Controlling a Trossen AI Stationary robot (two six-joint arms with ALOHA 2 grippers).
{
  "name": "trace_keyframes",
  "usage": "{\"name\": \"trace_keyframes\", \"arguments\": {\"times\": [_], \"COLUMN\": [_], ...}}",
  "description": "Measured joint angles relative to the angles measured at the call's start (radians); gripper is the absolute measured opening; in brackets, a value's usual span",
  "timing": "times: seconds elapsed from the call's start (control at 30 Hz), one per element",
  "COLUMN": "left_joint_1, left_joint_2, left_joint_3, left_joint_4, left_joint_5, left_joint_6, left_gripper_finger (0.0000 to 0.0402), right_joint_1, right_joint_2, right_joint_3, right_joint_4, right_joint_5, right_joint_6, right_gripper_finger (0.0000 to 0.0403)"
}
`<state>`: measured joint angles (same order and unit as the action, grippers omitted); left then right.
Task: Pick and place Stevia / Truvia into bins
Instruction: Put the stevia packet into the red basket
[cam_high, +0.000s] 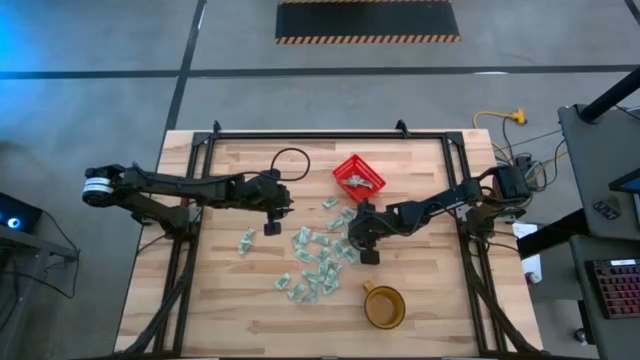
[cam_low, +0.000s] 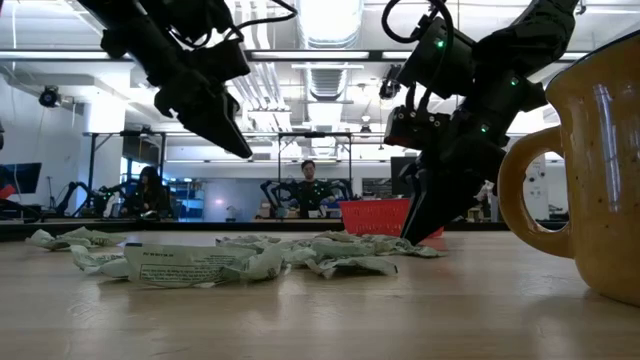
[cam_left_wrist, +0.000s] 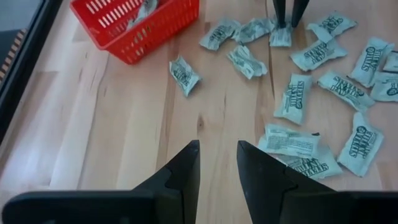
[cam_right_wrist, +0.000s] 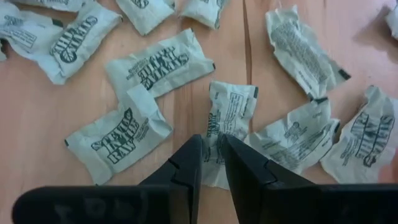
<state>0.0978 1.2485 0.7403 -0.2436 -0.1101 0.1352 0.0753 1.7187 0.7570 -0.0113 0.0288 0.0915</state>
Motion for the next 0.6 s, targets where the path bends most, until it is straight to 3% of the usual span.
{"name": "trace_keyframes", "arguments": {"times": [0.3, 0.6], "left_joint_1": [-0.001, -0.001], "left_joint_2": [0.000, 0.000], "left_joint_3": [0.000, -0.001], "left_joint_4": [0.004, 0.003], "left_joint_5": [0.000, 0.000], "left_joint_6": [0.000, 0.001], "left_gripper_finger": [0.0089, 0.0089], "right_joint_1": [0.013, 0.012], "right_joint_2": [-0.002, -0.014], "right_joint_3": [0.004, 0.059], "right_joint_4": [-0.002, -0.002], "right_joint_5": [0.000, 0.000], "right_joint_6": [-0.023, -0.076], "right_gripper_finger": [0.0014, 0.0009]}}
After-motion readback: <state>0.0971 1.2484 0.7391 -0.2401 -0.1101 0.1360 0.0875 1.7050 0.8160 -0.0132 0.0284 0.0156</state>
